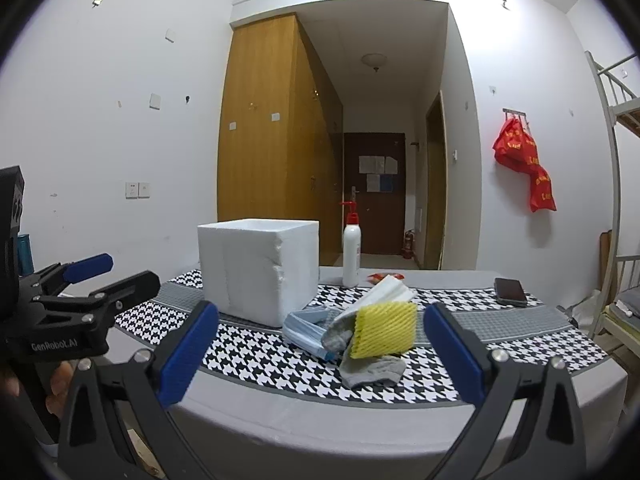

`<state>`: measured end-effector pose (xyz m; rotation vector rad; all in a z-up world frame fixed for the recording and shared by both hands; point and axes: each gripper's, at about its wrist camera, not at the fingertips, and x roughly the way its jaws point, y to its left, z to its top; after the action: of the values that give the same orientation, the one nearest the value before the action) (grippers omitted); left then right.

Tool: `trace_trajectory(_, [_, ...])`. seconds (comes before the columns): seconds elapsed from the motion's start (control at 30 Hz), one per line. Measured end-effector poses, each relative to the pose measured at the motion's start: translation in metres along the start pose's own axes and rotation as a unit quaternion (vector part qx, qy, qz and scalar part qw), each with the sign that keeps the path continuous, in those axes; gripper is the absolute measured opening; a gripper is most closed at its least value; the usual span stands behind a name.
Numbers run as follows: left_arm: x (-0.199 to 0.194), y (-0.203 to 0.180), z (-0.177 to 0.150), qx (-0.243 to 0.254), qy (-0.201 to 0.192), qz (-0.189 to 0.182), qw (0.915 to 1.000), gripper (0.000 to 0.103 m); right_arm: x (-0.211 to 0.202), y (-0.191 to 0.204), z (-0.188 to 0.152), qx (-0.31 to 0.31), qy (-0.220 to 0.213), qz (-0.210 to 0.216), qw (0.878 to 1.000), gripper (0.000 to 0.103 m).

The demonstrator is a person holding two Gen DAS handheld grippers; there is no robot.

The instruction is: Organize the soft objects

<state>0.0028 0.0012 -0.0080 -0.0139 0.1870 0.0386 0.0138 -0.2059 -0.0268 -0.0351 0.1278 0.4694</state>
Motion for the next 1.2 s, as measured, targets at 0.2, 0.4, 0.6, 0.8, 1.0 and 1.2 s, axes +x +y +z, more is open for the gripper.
trace_trajectory(0.2, [0.003,0.004,-0.001,-0.014,0.008,-0.005,0.9999,0.102,0.0,0.001,0.0,-0.004,0.001,-0.005,1.0,0.103])
trace_trajectory(0.4, [0.003,0.002,0.0,-0.005,0.014,-0.002,0.9999,0.102,0.0,0.003,0.0,-0.005,0.0,-0.003,1.0,0.103])
trace_trajectory(0.6, [0.003,0.006,0.002,-0.014,0.009,0.004,0.9998,0.102,0.001,0.003,0.001,-0.003,0.002,-0.002,1.0,0.103])
trace_trajectory(0.8, [0.002,0.01,0.003,-0.012,-0.001,0.018,0.9998,0.102,0.004,0.001,0.001,0.001,0.006,-0.004,1.0,0.103])
trace_trajectory(1.0, [0.0,0.014,0.004,-0.01,-0.008,0.024,0.9996,0.102,0.005,-0.001,0.0,0.013,0.006,0.005,1.0,0.103])
trace_trajectory(1.2, [0.004,0.014,0.002,-0.007,-0.002,0.023,0.9997,0.102,0.009,-0.003,-0.001,0.016,0.014,0.001,1.0,0.103])
